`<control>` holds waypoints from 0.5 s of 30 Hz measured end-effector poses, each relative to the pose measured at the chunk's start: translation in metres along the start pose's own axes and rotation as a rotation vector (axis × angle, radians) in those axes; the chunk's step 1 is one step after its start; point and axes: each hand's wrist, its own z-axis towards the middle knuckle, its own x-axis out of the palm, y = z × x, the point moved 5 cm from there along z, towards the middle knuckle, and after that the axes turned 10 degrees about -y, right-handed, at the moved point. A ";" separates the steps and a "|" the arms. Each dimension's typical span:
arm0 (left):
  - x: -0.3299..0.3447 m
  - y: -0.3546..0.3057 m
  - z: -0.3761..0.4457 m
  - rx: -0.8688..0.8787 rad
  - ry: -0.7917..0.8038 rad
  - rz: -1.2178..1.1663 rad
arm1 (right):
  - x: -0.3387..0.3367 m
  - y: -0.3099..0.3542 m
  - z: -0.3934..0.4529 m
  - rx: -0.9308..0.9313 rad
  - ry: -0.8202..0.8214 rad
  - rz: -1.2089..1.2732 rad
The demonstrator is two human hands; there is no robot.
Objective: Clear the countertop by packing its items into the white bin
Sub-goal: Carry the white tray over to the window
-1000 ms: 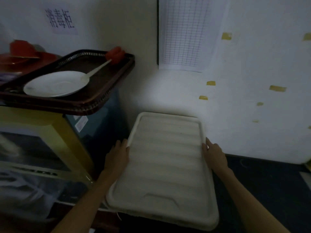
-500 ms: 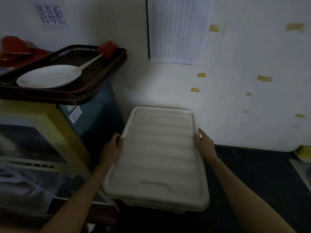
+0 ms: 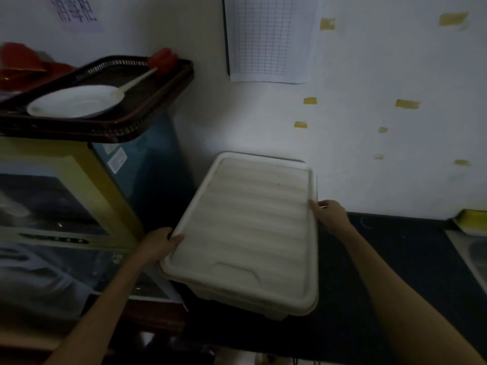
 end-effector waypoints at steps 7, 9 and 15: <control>-0.004 -0.018 0.017 0.025 -0.007 0.076 | -0.024 -0.025 -0.025 0.159 0.069 0.139; -0.003 -0.020 0.019 0.023 -0.019 0.046 | -0.028 -0.032 -0.032 0.180 0.088 0.151; 0.001 -0.040 0.034 0.043 -0.098 -0.066 | -0.040 -0.062 -0.050 0.314 0.184 0.146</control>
